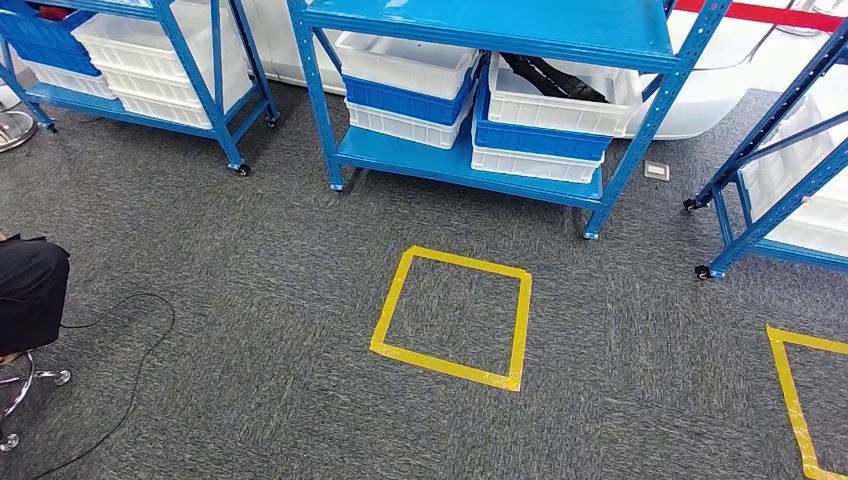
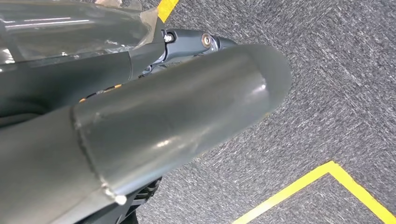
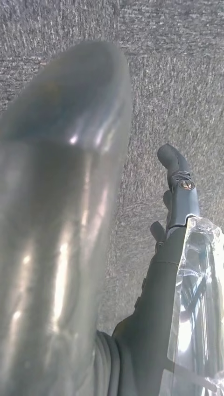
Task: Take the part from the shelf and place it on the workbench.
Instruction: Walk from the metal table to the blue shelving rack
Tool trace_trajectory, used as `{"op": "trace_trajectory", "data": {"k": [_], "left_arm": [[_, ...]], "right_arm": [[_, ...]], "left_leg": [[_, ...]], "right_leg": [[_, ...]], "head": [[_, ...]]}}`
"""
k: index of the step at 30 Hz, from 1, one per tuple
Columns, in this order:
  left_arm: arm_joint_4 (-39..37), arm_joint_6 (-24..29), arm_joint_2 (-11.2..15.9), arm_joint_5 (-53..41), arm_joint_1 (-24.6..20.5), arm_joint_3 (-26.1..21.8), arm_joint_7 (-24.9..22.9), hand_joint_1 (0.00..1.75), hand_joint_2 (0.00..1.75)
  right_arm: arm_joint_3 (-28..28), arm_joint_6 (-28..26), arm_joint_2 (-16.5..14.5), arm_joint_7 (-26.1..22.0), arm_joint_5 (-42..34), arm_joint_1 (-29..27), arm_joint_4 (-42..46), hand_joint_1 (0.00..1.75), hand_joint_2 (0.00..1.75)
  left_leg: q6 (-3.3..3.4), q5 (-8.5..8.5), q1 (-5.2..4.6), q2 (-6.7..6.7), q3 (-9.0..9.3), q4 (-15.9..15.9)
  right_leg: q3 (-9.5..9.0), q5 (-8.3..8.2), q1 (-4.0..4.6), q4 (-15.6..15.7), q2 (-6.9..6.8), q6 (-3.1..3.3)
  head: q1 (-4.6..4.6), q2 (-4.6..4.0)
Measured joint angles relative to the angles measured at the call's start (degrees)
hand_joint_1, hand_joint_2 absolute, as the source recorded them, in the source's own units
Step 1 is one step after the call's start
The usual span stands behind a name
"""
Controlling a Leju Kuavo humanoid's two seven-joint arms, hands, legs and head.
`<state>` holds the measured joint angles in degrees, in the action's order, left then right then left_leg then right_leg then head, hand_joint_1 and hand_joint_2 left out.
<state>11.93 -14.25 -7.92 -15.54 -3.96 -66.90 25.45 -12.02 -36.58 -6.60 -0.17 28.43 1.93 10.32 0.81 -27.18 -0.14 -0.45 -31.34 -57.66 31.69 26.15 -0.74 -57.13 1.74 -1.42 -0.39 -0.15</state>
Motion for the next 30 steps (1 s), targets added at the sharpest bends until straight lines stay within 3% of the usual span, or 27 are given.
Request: {"op": "trace_trajectory", "data": {"k": [11,17,19,22,23,24,25,27,28,30], "left_arm": [[0.0,0.1,0.0,-0.2,0.0,0.0,0.4,0.0,0.0],[0.0,0.0,-0.1,-0.3,-0.2,0.0,0.3,0.0,0.0],[0.0,-0.1,-0.3,-0.2,-0.2,0.0,0.1,0.0,0.0],[0.0,-0.5,-0.4,-0.4,-0.2,0.0,-0.2,0.0,0.0],[0.0,-0.7,-0.4,-0.6,-0.2,0.0,-0.3,0.0,0.0],[0.0,-0.8,-0.5,-0.9,-0.2,0.0,-0.4,0.0,0.0],[0.0,-0.8,-0.5,-1.0,-0.2,0.0,-0.4,0.0,0.0],[0.0,-0.9,-0.5,-1.3,-0.2,0.0,-0.6,0.0,0.0],[0.0,-0.9,-0.4,-1.3,-0.2,0.0,-0.6,0.0,0.0],[0.0,-0.8,-0.2,-1.5,-0.3,0.1,-0.6,0.0,0.0]], "right_arm": [[-1.3,0.1,0.1,-3.2,-1.3,0.2,0.0,0.0,0.0],[-1.7,0.2,0.5,-3.6,-1.1,0.7,0.0,0.0,0.0],[-1.7,0.2,0.6,-3.2,-0.9,0.7,0.0,0.0,0.0],[-1.8,0.2,0.9,-1.9,-0.7,0.8,0.0,0.0,0.0],[-1.8,0.3,1.0,-1.5,-0.7,0.7,0.0,0.0,0.0],[-1.9,0.3,1.1,-1.1,-0.7,0.6,0.0,0.0,0.0],[-2.0,0.4,1.2,-0.8,-0.8,0.5,0.0,0.0,0.0],[-2.3,0.4,1.3,-0.5,-0.8,0.5,0.0,0.0,0.0],[-2.3,0.5,1.3,-0.4,-0.8,0.6,0.0,0.0,0.0],[-2.3,0.7,1.3,-0.4,-0.9,0.6,0.0,0.0,0.0]], "left_leg": [[0.12,-0.08,0.21,-0.01,-0.09,-0.1],[1.2,0.18,0.16,0.14,0.03,0.3],[1.71,0.64,0.54,0.43,0.45,1.1],[1.95,0.75,0.76,0.84,0.52,1.4],[1.89,0.68,0.79,0.91,0.52,1.4],[1.75,0.6,0.86,0.94,0.58,1.3],[1.52,0.46,1.0,0.95,0.72,1.3],[0.76,-0.03,1.19,0.97,1.09,1.1],[0.25,-0.36,1.15,0.99,1.25,0.9],[-0.59,-0.83,0.95,1.03,1.42,0.7]], "right_leg": [[0.06,-0.12,-0.19,0.1,0.0,-0.19],[0.14,-0.19,-0.39,0.2,-0.09,-0.81],[1.52,1.34,-0.24,-2.7,-0.55,-0.74],[7.15,5.9,-0.4,-13.8,-0.96,-0.28],[8.41,6.51,-0.52,-16.2,-1.0,-0.51],[8.58,6.21,-0.67,-16.5,-1.05,-0.96],[7.48,5.03,-0.87,-14.4,-1.16,-1.58],[3.25,2.01,-1.3,-6.2,-1.69,-2.76],[1.48,1.04,-1.34,-2.9,-1.81,-2.82],[0.2,0.76,-1.11,-0.7,-1.81,-1.94]], "head": [[-0.03,0.0],[-0.02,0.0],[0.16,0.0],[0.47,0.0],[0.46,0.0],[0.46,0.0],[0.46,0.0],[0.61,0.0],[0.68,0.0],[0.59,0.0]]}}
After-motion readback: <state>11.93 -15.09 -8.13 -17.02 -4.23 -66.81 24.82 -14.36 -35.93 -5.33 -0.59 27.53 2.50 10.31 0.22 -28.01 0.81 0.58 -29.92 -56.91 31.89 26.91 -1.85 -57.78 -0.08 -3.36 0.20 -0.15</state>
